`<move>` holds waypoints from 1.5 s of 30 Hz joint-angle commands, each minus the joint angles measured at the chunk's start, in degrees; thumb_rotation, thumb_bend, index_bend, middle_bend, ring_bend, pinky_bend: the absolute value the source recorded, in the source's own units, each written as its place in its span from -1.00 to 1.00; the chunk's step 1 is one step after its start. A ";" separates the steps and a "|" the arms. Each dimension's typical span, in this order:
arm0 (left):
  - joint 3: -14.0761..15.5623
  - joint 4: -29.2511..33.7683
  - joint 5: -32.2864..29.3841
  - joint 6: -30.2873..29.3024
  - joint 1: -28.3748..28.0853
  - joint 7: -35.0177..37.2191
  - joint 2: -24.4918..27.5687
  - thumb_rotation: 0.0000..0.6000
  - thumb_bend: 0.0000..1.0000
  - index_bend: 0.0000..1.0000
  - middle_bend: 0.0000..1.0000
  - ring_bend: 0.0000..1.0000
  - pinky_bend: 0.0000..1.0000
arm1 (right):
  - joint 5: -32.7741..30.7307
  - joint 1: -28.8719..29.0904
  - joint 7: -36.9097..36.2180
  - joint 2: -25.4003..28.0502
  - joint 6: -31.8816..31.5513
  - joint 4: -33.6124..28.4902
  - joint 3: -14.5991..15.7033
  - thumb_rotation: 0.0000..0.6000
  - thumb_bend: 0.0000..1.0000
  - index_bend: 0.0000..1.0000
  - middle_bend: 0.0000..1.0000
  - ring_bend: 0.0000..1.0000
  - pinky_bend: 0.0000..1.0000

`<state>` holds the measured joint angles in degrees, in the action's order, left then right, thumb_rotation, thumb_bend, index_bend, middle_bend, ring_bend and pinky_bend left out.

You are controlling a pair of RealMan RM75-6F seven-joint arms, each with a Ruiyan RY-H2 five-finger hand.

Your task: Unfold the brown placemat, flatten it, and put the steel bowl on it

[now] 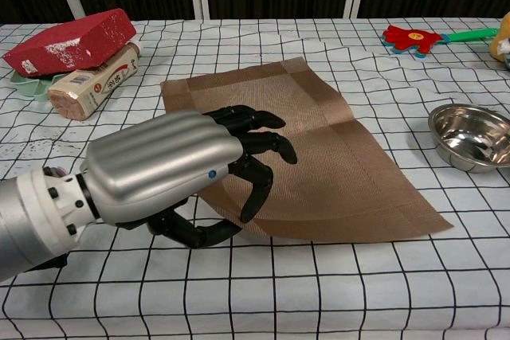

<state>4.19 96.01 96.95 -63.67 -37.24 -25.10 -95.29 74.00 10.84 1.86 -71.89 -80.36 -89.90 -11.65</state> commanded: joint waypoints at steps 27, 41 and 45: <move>1.78 3.15 0.22 -12.08 9.12 8.25 21.47 1.00 -0.12 0.39 -0.62 -0.94 -0.85 | 0.28 0.10 0.91 -0.18 0.10 -0.02 0.41 1.00 -0.78 -0.80 -0.89 -0.78 -0.58; -0.25 -3.43 -3.45 -13.97 12.82 11.64 23.55 1.00 -0.12 0.39 -0.62 -0.94 -0.85 | 0.57 0.28 1.18 -0.10 0.65 -0.08 0.84 1.00 -0.78 -0.80 -0.89 -0.78 -0.58; -0.66 -4.94 -4.28 -13.96 13.63 11.66 23.51 1.00 -0.12 0.39 -0.62 -0.94 -0.85 | 0.56 0.30 1.17 -0.08 0.71 -0.09 0.85 1.00 -0.78 -0.80 -0.89 -0.78 -0.58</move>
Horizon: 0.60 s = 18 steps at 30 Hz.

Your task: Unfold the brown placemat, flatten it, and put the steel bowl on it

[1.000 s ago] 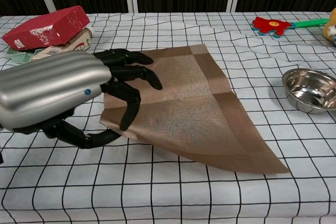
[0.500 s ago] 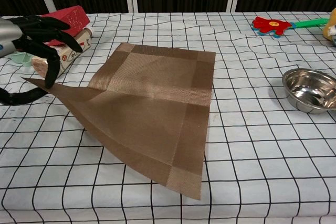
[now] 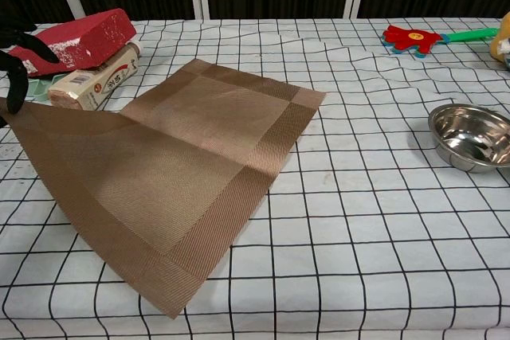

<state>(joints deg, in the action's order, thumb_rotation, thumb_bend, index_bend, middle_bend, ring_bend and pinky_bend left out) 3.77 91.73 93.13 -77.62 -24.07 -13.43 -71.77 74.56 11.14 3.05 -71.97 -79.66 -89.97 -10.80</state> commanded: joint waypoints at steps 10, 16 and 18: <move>-0.99 -3.88 -2.26 -0.38 2.50 0.28 0.50 1.00 -0.12 0.39 -0.62 -0.94 -0.85 | 0.01 0.03 0.09 0.00 0.06 -0.08 0.07 1.00 -0.78 -0.80 -0.89 -0.78 -0.58; -1.20 -4.78 -2.58 -0.57 3.21 0.65 0.59 1.00 -0.17 0.26 -0.63 -0.94 -0.85 | 0.12 0.08 0.28 -0.10 0.03 -0.09 0.13 1.00 -0.78 -0.80 -0.89 -0.78 -0.58; -1.26 -5.00 -2.84 -0.57 3.52 0.97 0.58 1.00 -0.46 0.03 -0.67 -0.94 -0.87 | 0.12 0.09 0.34 -0.11 0.06 -0.13 0.16 1.00 -0.78 -0.80 -0.89 -0.78 -0.58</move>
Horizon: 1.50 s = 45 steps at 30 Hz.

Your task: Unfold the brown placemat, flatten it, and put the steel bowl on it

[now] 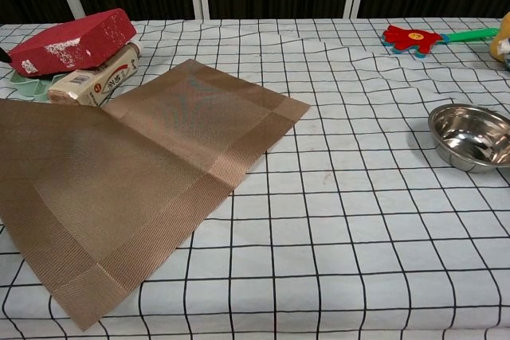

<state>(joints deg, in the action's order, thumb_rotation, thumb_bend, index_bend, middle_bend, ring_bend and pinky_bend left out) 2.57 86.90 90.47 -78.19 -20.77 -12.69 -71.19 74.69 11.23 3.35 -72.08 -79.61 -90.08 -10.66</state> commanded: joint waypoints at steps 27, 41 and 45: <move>-4.16 -2.57 -0.03 -16.60 9.69 7.38 -2.29 1.00 -1.00 -0.81 -0.86 -0.96 -0.94 | 2.95 1.13 1.77 1.45 -0.94 -3.33 -0.34 1.00 -0.88 -0.80 -0.89 -0.78 -0.58; -6.53 -3.21 -1.11 -17.01 10.17 8.86 -3.54 1.00 -1.00 -0.83 -0.89 -0.96 -0.94 | 7.34 10.79 10.27 4.40 6.87 -5.33 -3.66 1.00 -0.94 -0.79 -0.89 -0.78 -0.58; -7.02 -3.01 -1.74 -16.65 10.23 9.52 -3.58 1.00 -1.00 -0.83 -0.90 -0.96 -0.94 | 6.90 15.94 13.15 3.80 12.76 -3.90 -5.03 1.00 -0.97 -0.78 -0.89 -0.78 -0.58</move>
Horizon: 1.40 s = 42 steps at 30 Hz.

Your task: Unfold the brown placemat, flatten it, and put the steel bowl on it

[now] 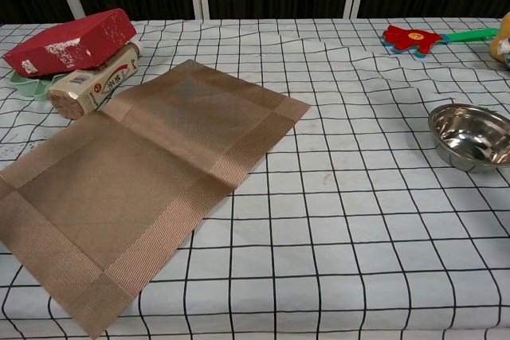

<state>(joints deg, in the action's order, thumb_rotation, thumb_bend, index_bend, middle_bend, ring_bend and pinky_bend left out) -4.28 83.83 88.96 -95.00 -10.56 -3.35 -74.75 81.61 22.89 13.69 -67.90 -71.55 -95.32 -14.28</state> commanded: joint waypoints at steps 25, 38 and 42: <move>-2.71 0.07 -3.08 2.78 -0.39 1.54 -0.83 1.00 -1.00 -0.85 -0.91 -0.96 -0.94 | -0.59 23.72 6.26 -17.35 22.06 23.00 -0.22 1.00 -1.00 -0.76 -0.88 -0.78 -0.58; -3.45 -0.01 -3.73 3.21 -0.37 1.95 -1.32 1.00 -1.00 -0.86 -0.92 -0.96 -0.94 | 8.04 27.55 -11.13 -22.21 20.08 31.52 4.02 1.00 -1.00 -0.76 -0.86 -0.76 -0.58; -3.72 -0.04 -3.89 3.11 -0.26 1.96 -1.45 1.00 -1.00 -0.86 -0.92 -0.96 -0.94 | 12.79 28.93 -17.78 -23.80 17.43 36.20 6.80 1.00 -1.00 -0.76 -0.86 -0.76 -0.58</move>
<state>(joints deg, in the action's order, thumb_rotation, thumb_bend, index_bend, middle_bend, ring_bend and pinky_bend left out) -8.00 83.80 85.08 -91.89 -10.83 -1.40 -76.19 91.14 50.59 -0.29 -90.25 -51.99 -62.36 -9.58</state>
